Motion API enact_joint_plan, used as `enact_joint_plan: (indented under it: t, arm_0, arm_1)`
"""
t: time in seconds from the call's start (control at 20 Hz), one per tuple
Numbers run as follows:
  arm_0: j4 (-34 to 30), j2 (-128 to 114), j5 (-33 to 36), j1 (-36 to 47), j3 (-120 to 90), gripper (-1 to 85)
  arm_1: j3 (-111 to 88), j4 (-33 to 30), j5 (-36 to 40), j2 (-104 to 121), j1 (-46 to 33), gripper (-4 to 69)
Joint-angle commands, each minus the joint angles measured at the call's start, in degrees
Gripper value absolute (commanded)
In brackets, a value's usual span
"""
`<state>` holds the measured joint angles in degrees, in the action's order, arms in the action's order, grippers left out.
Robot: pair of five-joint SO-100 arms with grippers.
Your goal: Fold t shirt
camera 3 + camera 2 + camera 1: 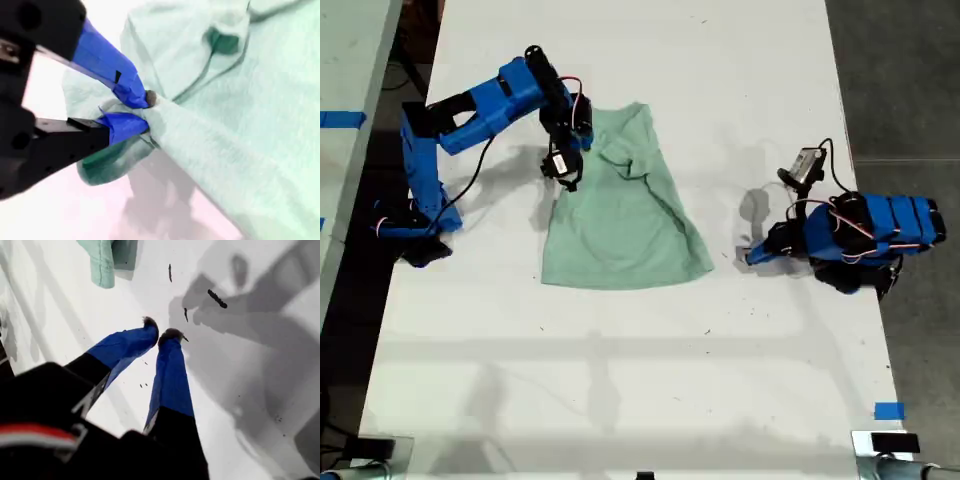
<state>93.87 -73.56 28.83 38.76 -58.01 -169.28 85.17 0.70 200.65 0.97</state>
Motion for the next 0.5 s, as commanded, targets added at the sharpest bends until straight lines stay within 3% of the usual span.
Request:
enact_joint_plan:
  t: [0.0,0.05,0.2,0.45]
  arm_0:
    - [-5.1,2.55,3.87,-4.48,5.71,13.5]
    - [-7.29,5.19,5.71,-5.98,5.71,22.0]
    - [-10.28,11.16,7.38,-7.56,5.71,25.3]
    - [-2.11,-1.85,7.12,-4.48,5.54,27.1]
  arm_1:
    - [0.44,0.79,0.35,0.0,-0.26,4.6]
    - [0.44,0.79,0.35,0.0,-0.18,4.6]
    - [0.44,0.79,0.62,0.0,0.0,4.7]
    - [0.44,0.79,0.7,0.0,0.18,4.7]
